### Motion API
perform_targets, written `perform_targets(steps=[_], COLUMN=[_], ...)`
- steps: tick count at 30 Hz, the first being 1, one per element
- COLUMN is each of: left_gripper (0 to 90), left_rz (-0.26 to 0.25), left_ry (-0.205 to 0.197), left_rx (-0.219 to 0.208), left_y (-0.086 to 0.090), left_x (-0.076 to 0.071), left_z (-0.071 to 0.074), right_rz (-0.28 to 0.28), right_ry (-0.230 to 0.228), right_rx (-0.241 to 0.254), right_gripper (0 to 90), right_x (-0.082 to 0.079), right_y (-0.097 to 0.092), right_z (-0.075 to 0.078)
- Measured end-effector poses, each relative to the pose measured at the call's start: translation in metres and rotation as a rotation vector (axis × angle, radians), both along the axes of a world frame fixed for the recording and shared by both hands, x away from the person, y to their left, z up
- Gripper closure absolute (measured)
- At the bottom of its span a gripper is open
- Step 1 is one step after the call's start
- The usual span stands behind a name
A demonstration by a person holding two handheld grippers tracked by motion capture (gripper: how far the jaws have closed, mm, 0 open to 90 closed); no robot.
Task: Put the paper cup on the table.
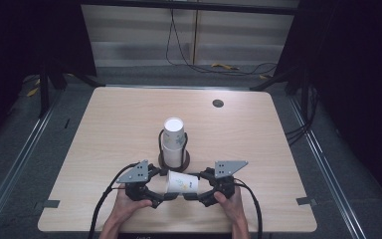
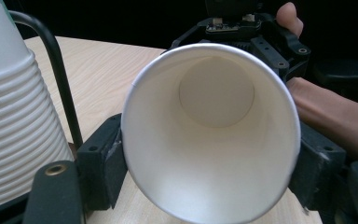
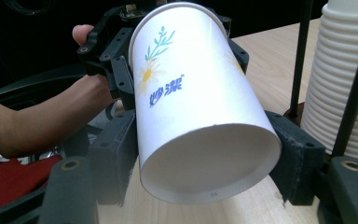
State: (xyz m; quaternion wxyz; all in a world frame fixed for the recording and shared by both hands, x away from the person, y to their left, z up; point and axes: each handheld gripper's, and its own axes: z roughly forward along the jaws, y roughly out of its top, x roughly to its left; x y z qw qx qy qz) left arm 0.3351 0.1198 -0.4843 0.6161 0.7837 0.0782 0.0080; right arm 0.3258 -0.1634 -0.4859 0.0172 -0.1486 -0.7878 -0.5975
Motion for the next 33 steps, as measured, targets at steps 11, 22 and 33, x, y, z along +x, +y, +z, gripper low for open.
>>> perform_targets(steps=[11, 22, 33], left_gripper=[26.4, 26.3, 26.2], left_rz=[0.004, 0.031, 0.091], left_ry=[-0.014, 0.003, 0.010], left_rx=[0.010, 0.025, 0.033], left_y=[0.003, 0.008, 0.024], left_x=[0.000, 0.002, 0.006], left_z=[0.003, 0.003, 0.009], right_rz=[-0.042, -0.163, -0.263], right_ry=[-0.011, -0.056, -0.094], right_rx=[-0.018, 0.000, 0.044], right_gripper=[23.4, 13.3, 13.1], right_x=[-0.002, -0.007, -0.012], right_y=[0.001, -0.006, -0.017], right_z=[-0.001, 0.000, -0.001])
